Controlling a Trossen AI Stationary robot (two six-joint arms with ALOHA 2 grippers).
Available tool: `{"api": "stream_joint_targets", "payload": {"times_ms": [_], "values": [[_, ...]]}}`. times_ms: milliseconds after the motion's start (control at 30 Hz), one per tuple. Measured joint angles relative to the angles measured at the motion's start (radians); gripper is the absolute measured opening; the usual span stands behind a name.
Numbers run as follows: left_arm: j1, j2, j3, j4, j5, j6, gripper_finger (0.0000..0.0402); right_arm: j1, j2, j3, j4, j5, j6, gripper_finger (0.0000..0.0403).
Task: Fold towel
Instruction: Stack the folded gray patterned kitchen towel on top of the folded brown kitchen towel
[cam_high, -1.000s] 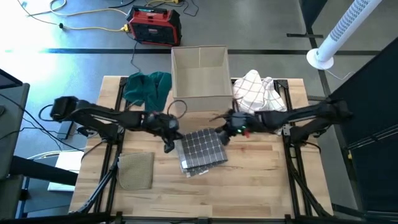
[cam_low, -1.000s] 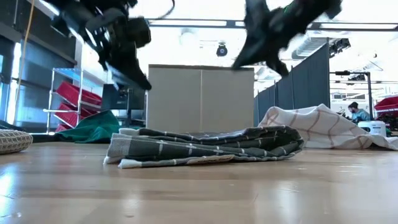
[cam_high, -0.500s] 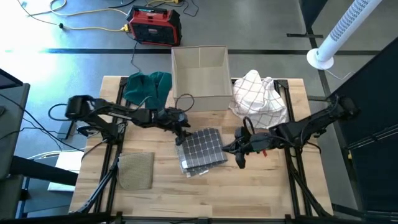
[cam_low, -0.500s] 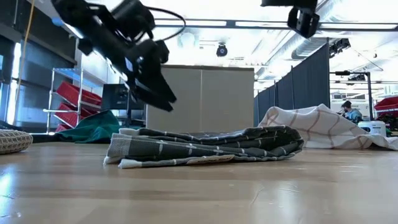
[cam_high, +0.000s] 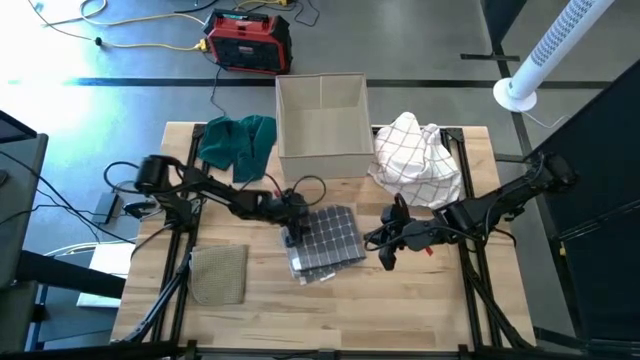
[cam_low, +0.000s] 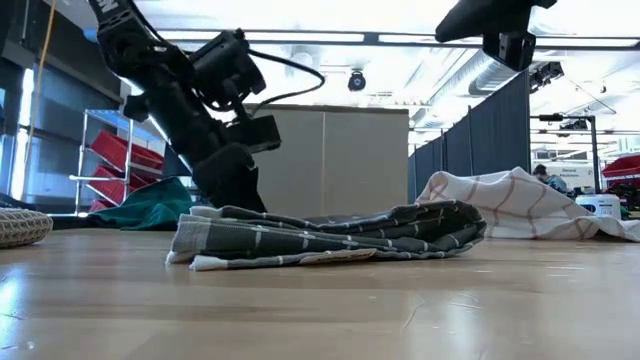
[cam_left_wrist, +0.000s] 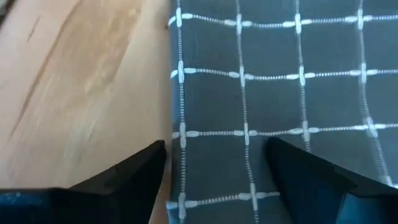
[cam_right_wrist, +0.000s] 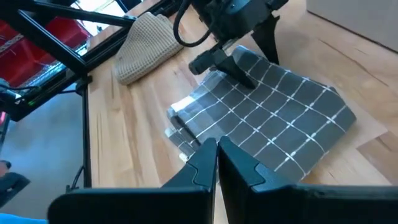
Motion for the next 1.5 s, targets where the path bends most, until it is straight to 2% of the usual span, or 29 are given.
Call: {"api": "stream_joint_targets", "payload": {"times_ms": [67,133,300,333,467,867,1033,1167,1267,1500], "values": [[-0.011,0.022,0.01,-0.026,-0.006,-0.006,0.0243,0.0,0.0,0.0,-0.001,0.0,0.0,0.0],[-0.026,0.038,0.027,-0.075,-0.003,-0.006,0.0202,0.0,0.0,0.0,-0.001,0.0,-0.005,0.0],[-0.046,0.033,0.037,-0.11,0.051,-0.002,0.0035,-0.003,0.0,0.0,-0.023,0.044,-0.009,0.0],[-0.045,0.027,0.043,-0.124,0.068,-0.011,0.002,-0.003,0.0,0.0,-0.024,0.058,-0.016,0.0],[-0.026,-0.003,0.107,-0.241,0.162,-0.02,0.0019,-0.004,0.0,0.0,-0.027,0.102,-0.033,0.0],[-0.011,-0.167,0.445,-0.906,0.498,0.15,0.0019,-0.045,0.0,0.0,-0.031,0.112,-0.051,0.0],[-0.037,-0.202,0.506,-1.168,0.511,0.129,0.0019,-0.064,0.0,0.0,-0.031,0.111,-0.079,0.0],[-0.071,-0.247,0.52,-1.249,0.535,0.027,0.0019,-0.079,0.0,0.0,-0.032,0.111,-0.102,0.0],[-0.097,-0.283,0.519,-1.243,0.57,-0.091,0.0019,-0.09,0.0,0.0,-0.032,0.11,-0.126,0.0],[-0.138,-0.383,0.57,-1.239,0.568,-0.334,0.0019,-0.125,0.0,0.0,-0.032,0.11,-0.165,0.0]]}}
